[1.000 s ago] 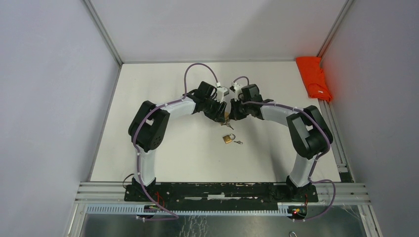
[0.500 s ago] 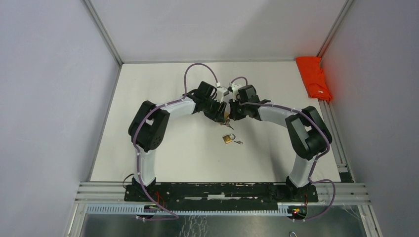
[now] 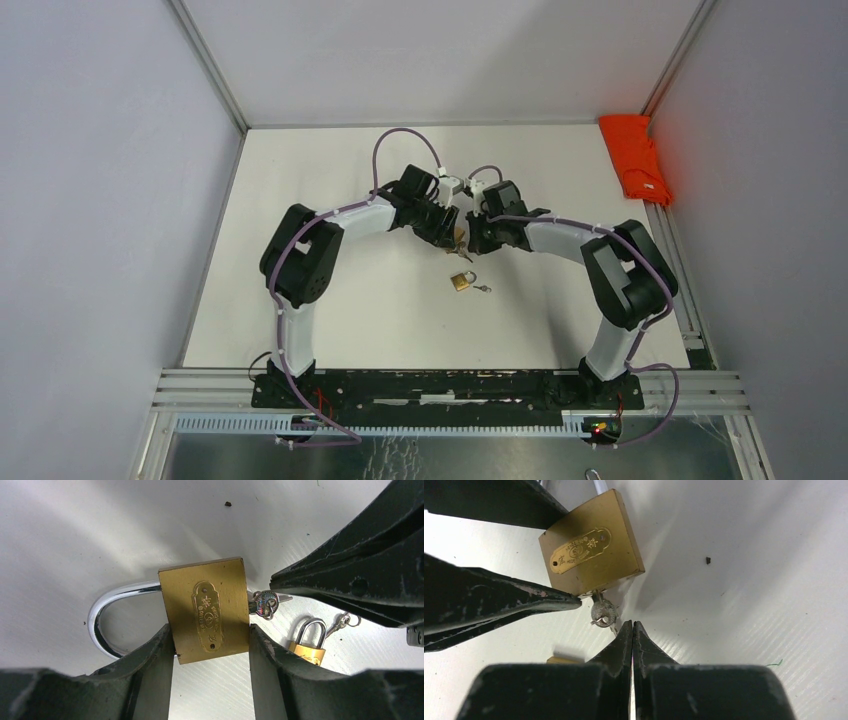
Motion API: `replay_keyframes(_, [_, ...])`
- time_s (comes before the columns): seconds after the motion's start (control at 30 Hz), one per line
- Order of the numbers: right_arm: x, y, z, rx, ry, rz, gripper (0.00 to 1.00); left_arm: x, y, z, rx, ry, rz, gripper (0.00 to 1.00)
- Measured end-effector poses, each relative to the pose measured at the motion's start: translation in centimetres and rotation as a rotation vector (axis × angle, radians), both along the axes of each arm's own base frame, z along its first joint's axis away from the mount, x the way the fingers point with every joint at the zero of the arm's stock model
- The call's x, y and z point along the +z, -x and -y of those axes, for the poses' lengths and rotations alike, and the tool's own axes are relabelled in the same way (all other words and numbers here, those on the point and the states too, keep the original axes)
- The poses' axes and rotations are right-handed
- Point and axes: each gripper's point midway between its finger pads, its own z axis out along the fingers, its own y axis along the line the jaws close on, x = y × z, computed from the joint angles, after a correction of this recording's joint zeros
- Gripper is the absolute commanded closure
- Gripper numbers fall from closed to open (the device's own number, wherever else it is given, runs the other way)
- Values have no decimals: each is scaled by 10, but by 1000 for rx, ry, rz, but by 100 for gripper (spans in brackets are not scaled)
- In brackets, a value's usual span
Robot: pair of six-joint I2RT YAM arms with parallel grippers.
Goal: Unlock with the key
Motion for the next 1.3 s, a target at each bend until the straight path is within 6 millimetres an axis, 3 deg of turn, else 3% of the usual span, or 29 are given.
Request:
replay_keyframes(0.23, [2,7,-10,21,-21,-14,100,0,0,0,0,1,-1,98])
replay_keyframes(0.43, [8,1,-16,26,-25,-14,100,0,-3,-3,10,2,-1,98])
replay_keyframes(1.0, [-2,-6,-27,34,-26,-66,98,3,-14,-4,50,57,4,98])
replay_keyframes(1.17, [-3,-7,-17,2,-11,-41,92,2,-13,-2,44,65,9,98])
replay_keyframes(1.3, [-2,6,12,-69,-68,-26,92,2,-8,6,22,80,22,98])
